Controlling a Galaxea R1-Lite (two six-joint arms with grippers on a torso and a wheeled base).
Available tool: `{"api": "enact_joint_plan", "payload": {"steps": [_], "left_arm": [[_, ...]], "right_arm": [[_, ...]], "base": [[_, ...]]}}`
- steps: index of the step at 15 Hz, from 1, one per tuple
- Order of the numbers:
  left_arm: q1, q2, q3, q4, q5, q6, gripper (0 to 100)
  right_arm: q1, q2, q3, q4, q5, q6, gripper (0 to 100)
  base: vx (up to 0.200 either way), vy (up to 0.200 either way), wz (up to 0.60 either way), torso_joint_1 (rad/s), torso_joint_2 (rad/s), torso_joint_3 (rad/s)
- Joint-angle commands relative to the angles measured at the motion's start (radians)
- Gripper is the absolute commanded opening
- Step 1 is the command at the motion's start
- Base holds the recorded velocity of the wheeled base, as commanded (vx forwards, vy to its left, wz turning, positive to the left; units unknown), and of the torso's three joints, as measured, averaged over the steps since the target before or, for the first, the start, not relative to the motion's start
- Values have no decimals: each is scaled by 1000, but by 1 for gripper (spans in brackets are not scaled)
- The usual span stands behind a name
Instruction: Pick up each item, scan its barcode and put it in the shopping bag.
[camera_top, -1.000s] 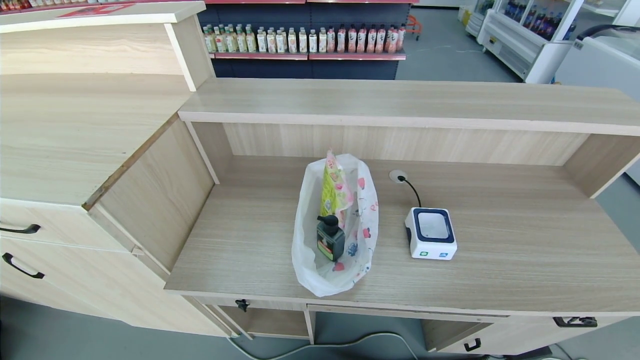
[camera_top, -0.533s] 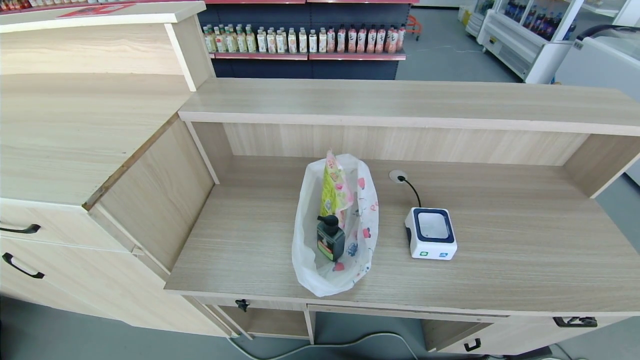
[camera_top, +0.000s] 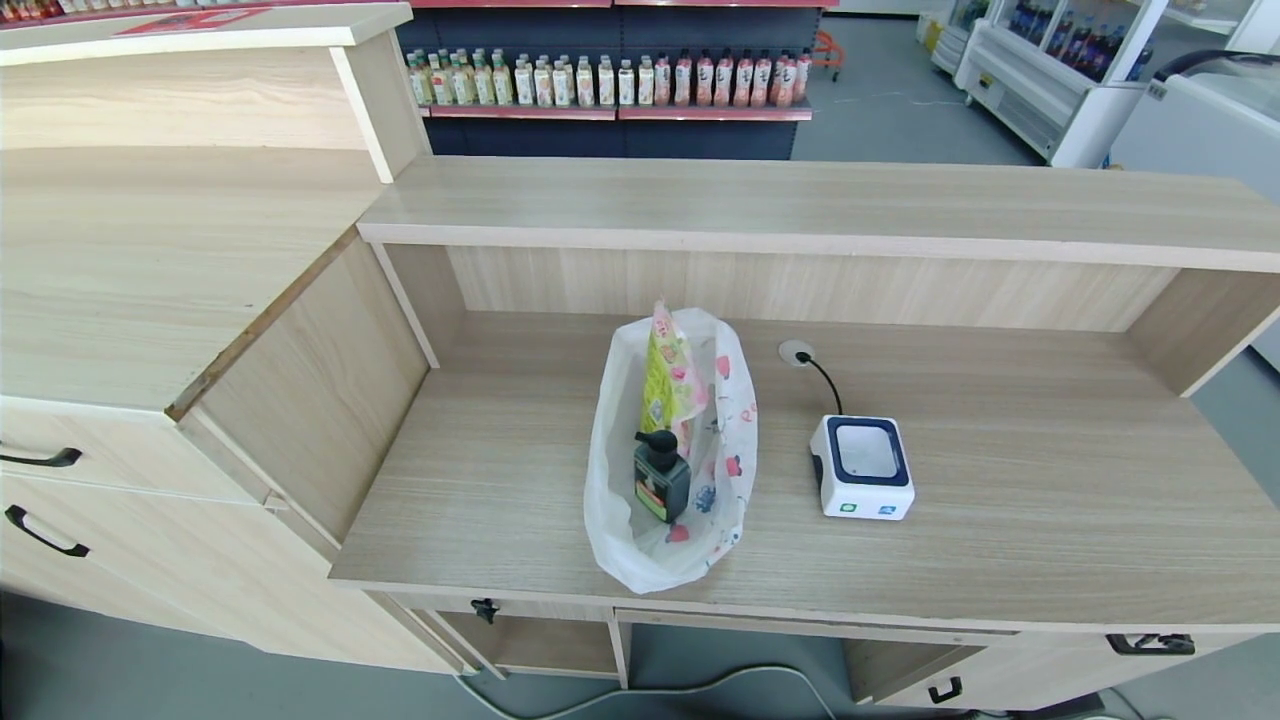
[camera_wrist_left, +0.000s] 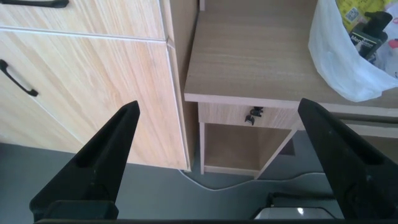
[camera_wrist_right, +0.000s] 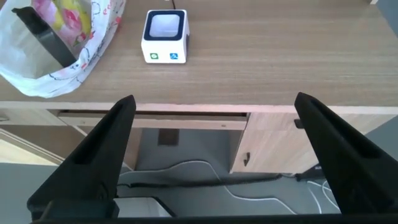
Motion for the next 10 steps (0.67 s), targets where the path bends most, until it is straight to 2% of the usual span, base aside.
{"api": "enact_joint_plan", "payload": {"steps": [1, 10], "left_arm": [[0, 0, 0, 0, 0, 5, 100], [0, 0, 0, 0, -1, 11, 100]], "right_arm": [[0, 4, 0, 1, 0, 0, 100], [0, 4, 0, 1, 0, -6, 100]], "base": [[0, -200, 0, 2, -2, 2], [0, -200, 0, 3, 1, 3]]}}
